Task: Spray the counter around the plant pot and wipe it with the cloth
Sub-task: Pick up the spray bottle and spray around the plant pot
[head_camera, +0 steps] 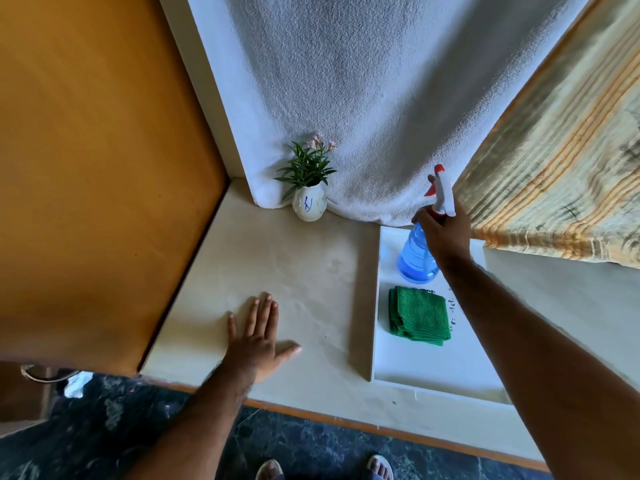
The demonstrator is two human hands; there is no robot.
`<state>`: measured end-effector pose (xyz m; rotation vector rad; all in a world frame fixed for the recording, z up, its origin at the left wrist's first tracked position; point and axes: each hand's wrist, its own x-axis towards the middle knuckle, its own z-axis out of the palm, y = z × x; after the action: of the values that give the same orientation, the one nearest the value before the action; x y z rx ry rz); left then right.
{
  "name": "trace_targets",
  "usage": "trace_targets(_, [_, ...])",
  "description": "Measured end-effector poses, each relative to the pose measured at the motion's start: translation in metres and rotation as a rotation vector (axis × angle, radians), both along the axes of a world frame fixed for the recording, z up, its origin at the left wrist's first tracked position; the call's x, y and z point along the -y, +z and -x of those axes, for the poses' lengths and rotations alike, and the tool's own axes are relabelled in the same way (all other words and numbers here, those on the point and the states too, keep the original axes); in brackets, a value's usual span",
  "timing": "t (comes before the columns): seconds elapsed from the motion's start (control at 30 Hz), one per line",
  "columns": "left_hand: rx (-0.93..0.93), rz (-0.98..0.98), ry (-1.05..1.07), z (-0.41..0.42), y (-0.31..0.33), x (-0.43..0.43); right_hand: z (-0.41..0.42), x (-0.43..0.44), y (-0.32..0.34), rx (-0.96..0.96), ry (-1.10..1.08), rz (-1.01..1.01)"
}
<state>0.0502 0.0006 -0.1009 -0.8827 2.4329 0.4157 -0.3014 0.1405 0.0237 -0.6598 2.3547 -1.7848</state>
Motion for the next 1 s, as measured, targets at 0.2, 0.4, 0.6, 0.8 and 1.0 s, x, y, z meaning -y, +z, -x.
trace_targets(0.2, [-0.003, -0.004, -0.003, -0.002, 0.0, -0.001, -0.038, 0.045, 0.036, -0.061, 0.235, -0.008])
trace_targets(0.4, [-0.023, 0.019, 0.007, -0.002, -0.001, -0.003, -0.082, 0.09, 0.007, 0.17, 0.22, -0.243])
trace_targets(0.6, [-0.059, 0.044, 0.015, -0.003, -0.005, -0.002, -0.102, 0.114, -0.024, 0.279, 0.258, -0.409])
trace_targets(0.8, [-0.064, 0.055, 0.006, -0.006, -0.01, -0.001, -0.107, 0.132, -0.023, 0.235, 0.224, -0.509])
trace_targets(1.0, [-0.061, 0.067, 0.0, -0.006, -0.013, 0.001, -0.107, 0.142, -0.022, 0.149, 0.203, -0.635])
